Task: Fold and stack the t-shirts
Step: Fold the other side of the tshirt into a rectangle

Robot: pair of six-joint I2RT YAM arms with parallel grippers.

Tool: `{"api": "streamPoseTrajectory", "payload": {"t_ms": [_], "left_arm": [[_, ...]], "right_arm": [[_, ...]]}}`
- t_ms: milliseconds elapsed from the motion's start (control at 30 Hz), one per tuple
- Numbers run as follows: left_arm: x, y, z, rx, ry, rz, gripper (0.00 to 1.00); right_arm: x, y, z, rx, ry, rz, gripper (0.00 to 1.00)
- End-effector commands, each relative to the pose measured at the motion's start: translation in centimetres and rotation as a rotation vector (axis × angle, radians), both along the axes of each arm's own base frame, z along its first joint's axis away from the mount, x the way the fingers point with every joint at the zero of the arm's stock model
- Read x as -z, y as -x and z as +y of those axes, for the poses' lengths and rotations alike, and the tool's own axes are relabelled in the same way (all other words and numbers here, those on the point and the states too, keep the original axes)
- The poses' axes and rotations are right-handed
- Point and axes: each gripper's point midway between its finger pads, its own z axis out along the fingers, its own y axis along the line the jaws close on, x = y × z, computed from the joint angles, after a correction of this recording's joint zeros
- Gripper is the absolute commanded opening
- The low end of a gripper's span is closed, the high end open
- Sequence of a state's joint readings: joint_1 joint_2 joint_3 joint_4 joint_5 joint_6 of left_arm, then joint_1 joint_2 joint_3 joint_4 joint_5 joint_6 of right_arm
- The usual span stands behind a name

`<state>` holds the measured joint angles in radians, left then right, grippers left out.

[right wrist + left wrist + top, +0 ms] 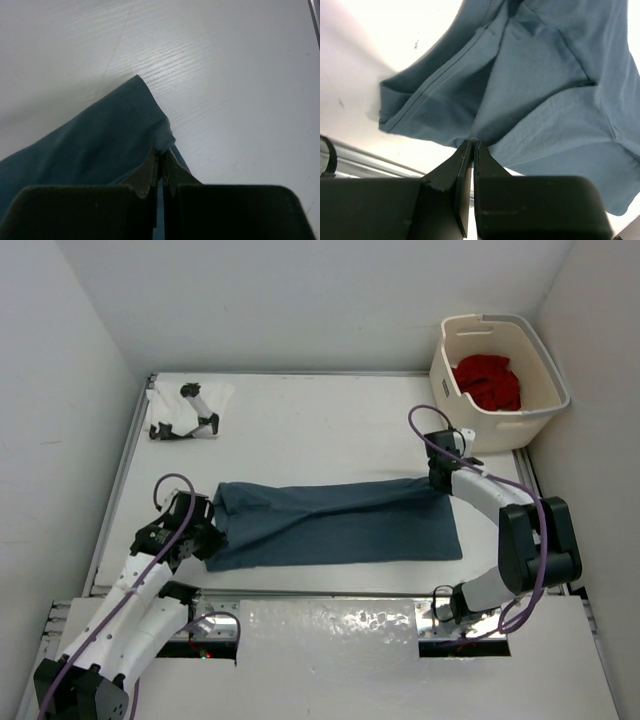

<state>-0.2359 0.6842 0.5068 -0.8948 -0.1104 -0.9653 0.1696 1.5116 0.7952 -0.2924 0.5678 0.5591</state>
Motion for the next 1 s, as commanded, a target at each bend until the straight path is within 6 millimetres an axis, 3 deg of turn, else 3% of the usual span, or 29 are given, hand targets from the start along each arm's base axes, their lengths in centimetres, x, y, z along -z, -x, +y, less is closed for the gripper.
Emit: {"api": "streamPoseTrajectory", "payload": {"t_ms": [0, 100, 300, 333, 367, 467, 500, 633, 667, 700, 800, 933, 967], "left_arm": [[0.0, 0.6, 0.0, -0.029, 0.012, 0.013, 0.00], [0.0, 0.6, -0.2, -0.030, 0.023, 0.001, 0.00], [1.1, 1.4, -0.6, 0.018, 0.014, 0.121, 0.04], [1.0, 1.6, -1.0, 0.032, 0.020, 0.129, 0.00], [0.6, 1.6, -1.2, 0.036, 0.022, 0.125, 0.00], [0.0, 1.8, -2.0, 0.046, 0.043, 0.107, 0.00], [0.0, 1.9, -2.1, 0.048, 0.049, 0.107, 0.00], [-0.3, 2.1, -2.4, 0.048, 0.062, 0.116, 0.01], [-0.3, 2.2, -2.4, 0.048, 0.058, 0.125, 0.07], [-0.4, 2.3, -2.4, 0.052, 0.053, 0.140, 0.29], [-0.9, 2.5, -2.6, 0.071, 0.057, 0.162, 0.42], [-2.2, 2.2, -2.3, 0.072, 0.029, 0.161, 0.77], [-2.6, 1.7, -2.4, 0.075, 0.025, 0.146, 0.78]], "right_arm": [[-1.2, 0.0, -0.3, 0.030, -0.003, -0.055, 0.00], [0.0, 0.8, -0.1, 0.022, -0.022, -0.029, 0.00], [1.5, 2.3, 0.2, 0.026, -0.049, 0.018, 0.11], [1.5, 2.5, 0.0, 0.031, -0.043, 0.013, 0.13], [1.6, 2.8, -0.1, 0.030, -0.036, 0.018, 0.17], [1.5, 3.1, -0.4, 0.036, -0.025, 0.019, 0.15], [1.5, 3.1, -0.3, 0.036, -0.030, 0.019, 0.21], [1.6, 3.0, 0.0, 0.026, -0.045, 0.019, 0.26], [1.6, 3.1, 0.0, 0.022, -0.045, 0.021, 0.30], [1.5, 3.1, 0.0, 0.025, -0.045, 0.017, 0.50], [0.8, 3.2, -0.2, 0.024, -0.036, 0.014, 0.67], [-1.7, 2.9, 0.1, -0.009, -0.047, -0.052, 0.74], [-2.1, 2.7, 0.1, -0.016, -0.051, -0.068, 0.80]]}}
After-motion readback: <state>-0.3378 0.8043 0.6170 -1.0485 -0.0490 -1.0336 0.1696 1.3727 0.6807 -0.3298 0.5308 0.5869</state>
